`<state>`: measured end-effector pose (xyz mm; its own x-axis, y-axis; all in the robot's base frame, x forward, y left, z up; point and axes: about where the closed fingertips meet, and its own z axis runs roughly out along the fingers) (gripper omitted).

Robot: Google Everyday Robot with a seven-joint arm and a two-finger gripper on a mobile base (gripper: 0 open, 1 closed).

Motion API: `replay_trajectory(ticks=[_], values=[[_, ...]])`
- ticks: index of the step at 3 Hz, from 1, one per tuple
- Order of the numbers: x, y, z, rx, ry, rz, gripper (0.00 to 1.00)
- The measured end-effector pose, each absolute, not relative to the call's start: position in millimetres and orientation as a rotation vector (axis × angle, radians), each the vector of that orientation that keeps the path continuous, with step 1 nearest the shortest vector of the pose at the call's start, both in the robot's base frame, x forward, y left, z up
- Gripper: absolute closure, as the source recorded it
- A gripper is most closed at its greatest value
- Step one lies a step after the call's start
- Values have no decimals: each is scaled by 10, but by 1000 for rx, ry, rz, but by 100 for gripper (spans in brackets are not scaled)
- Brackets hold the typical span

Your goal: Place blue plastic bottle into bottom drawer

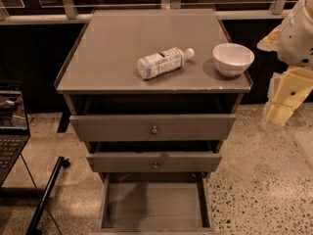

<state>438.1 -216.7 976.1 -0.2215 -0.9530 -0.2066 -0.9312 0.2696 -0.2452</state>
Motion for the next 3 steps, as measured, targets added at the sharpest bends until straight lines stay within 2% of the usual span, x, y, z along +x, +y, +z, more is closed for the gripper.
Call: replay_trajectory(ticks=[2, 3], values=[[4473, -2154, 9807, -1769, 2169, -108, 0], [4793, -2072, 9820, -1914, 2017, -61, 0]])
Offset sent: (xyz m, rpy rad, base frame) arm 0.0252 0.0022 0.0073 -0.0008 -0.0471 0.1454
